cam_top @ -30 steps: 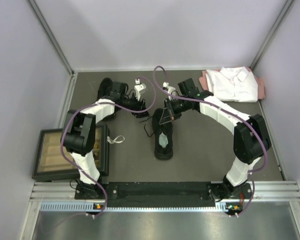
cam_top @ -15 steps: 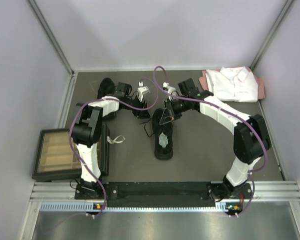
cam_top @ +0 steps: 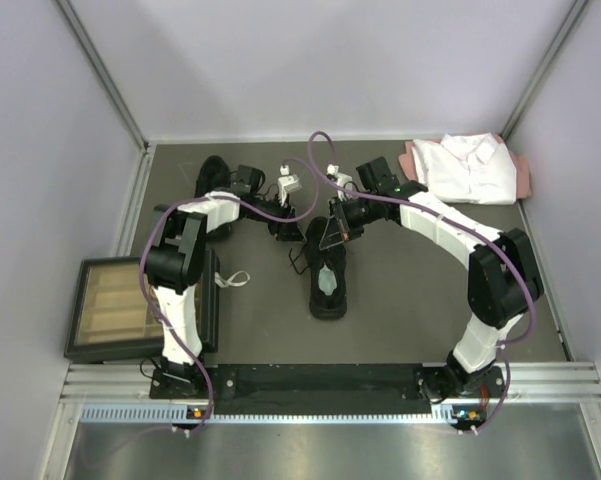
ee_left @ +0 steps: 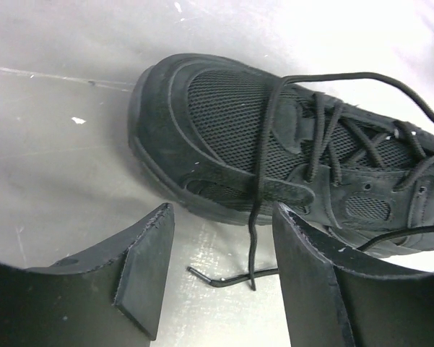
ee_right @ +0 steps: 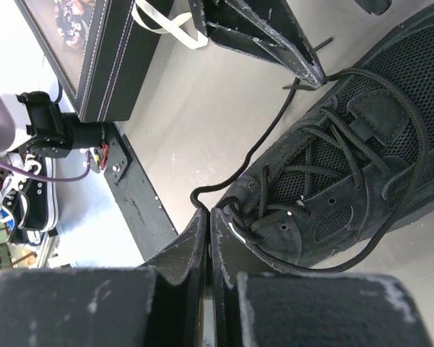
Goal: Tie the shoes
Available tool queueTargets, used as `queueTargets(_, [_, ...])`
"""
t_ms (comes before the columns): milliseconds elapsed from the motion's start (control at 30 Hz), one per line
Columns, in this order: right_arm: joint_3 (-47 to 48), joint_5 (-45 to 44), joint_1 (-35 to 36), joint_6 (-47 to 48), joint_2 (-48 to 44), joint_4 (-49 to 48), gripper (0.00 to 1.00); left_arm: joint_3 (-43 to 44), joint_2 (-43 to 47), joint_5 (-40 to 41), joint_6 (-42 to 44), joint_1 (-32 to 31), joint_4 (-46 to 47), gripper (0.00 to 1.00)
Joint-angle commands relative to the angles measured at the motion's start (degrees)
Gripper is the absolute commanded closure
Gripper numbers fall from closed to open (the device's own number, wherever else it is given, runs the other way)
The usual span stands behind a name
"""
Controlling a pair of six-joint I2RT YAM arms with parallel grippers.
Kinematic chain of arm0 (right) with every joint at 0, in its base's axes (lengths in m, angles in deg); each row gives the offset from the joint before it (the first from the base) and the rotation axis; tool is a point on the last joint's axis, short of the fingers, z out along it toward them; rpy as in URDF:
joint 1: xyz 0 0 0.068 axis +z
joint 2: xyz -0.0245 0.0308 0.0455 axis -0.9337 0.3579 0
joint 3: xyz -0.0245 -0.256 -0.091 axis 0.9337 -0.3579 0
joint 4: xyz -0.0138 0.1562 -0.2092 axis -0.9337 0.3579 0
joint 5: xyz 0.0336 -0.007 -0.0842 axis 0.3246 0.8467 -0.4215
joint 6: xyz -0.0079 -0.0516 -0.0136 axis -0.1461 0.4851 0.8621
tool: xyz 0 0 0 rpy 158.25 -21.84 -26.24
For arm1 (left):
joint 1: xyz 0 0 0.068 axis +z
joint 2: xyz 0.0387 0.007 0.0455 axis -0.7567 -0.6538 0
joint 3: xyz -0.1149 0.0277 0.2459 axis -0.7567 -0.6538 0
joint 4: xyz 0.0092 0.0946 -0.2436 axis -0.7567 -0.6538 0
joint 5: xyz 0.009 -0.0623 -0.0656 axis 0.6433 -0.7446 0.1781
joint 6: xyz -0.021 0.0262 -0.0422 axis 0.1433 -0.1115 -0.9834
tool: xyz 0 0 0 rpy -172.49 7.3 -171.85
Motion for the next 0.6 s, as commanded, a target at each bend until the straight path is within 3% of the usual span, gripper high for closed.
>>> queueTargets(0, [0.6, 0.8, 0.7, -0.4, 0.8, -2.4, 1.0, 2.4, -0.4, -4.7, 1.9, 0.2, -0.1, 0.38])
queueTargets(300, [0.4, 0.6, 0.7, -0.3, 1.0, -2.3, 1.0, 3.8, -1.3, -4.7, 2.5, 0.1, -1.5, 0.4])
queueTargets(567, [0.3, 0.3, 0.7, -0.3, 0.9, -2.2, 1.0, 5.4, -2.7, -4.8, 2.7, 0.0, -3.1, 0.6])
